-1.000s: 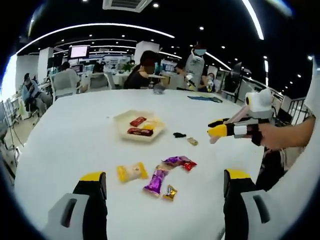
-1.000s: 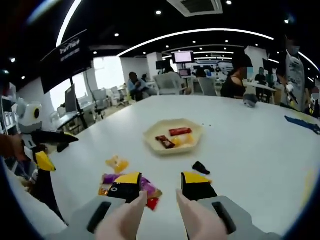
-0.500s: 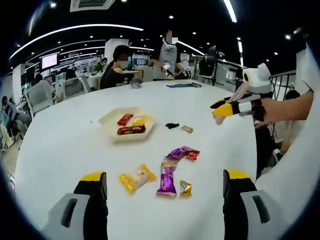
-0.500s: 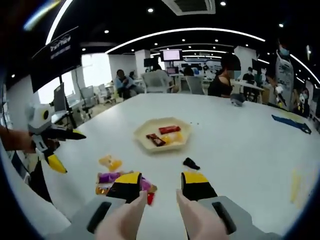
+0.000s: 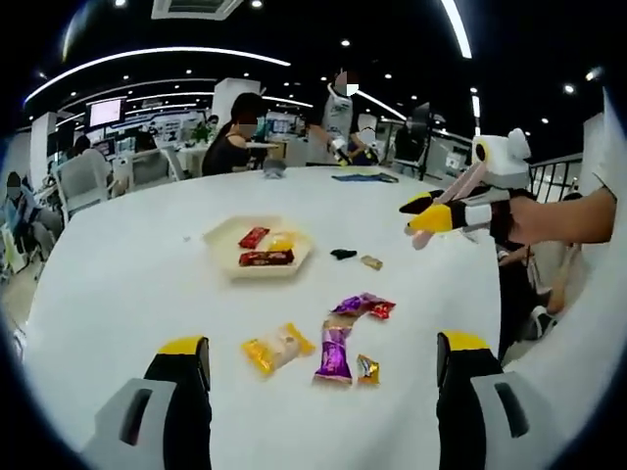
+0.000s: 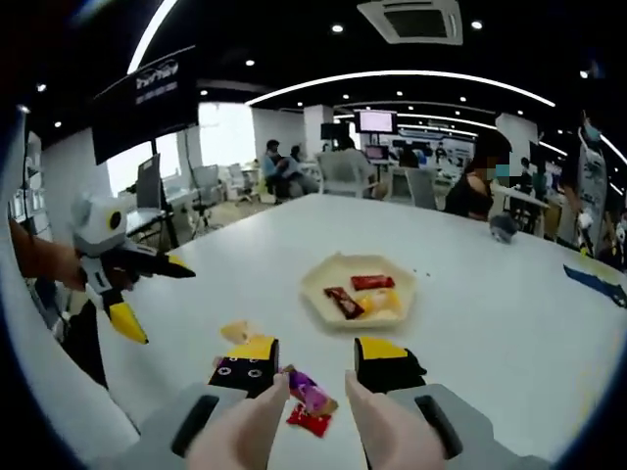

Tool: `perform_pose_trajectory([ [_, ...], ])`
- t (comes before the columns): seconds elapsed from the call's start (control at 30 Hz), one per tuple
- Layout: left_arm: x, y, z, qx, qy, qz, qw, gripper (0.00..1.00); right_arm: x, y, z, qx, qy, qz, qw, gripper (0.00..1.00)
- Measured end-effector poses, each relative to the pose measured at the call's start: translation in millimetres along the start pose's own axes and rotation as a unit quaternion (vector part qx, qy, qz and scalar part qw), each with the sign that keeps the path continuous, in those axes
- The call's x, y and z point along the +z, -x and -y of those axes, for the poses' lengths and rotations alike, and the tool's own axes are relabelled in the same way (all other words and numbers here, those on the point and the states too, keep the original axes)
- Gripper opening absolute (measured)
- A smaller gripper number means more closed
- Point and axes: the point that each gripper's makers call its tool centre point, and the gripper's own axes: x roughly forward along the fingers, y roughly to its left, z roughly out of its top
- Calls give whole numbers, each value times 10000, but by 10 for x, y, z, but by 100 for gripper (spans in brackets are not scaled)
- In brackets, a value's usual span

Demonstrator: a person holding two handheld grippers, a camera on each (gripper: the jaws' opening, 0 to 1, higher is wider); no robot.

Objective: Place the target food into the container with the food tongs after gripping and lifting it, then release it inside without dropping or visibly crushing the food.

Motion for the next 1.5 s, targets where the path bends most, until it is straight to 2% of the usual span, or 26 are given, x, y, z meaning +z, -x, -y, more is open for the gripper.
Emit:
perform_pose_trajectory([
  [0.03,-19,24,-10,2,112,38,9999,97,18,-58,-34,72,73,-7,9999,30],
  [0.13,-101,86,-43,83,85,-59,9999,96,35,-208,-135,318,290,-87,9990,30],
  [0.2,-112,149,-73,136,179,-24,9997,96,61,-274,-200,447,420,-78,9981,30],
  [0.43,-170,268,-209,302,271,-25,9992,96,62,-459,-280,612,600,-187,9961,30],
  [0.5,-171,301,-251,363,302,0,9989,96,29,-570,-296,676,728,-269,9947,30],
  [0.63,-184,353,-313,445,365,28,9983,96,-52,-658,-157,526,773,-409,9948,30],
  [0.87,-248,402,-374,498,498,0,9975,96,-265,-698,352,-55,677,-647,9956,30],
  [0.97,-282,396,-349,452,507,-50,9977,96,-270,-648,522,-224,488,-605,9967,30],
  [1.3,-311,353,-370,414,596,-98,9973,96,-337,-554,836,-562,409,-674,9953,30],
  [1.5,-286,343,-374,409,587,-112,9974,96,-319,-604,917,-530,552,-602,9952,29],
])
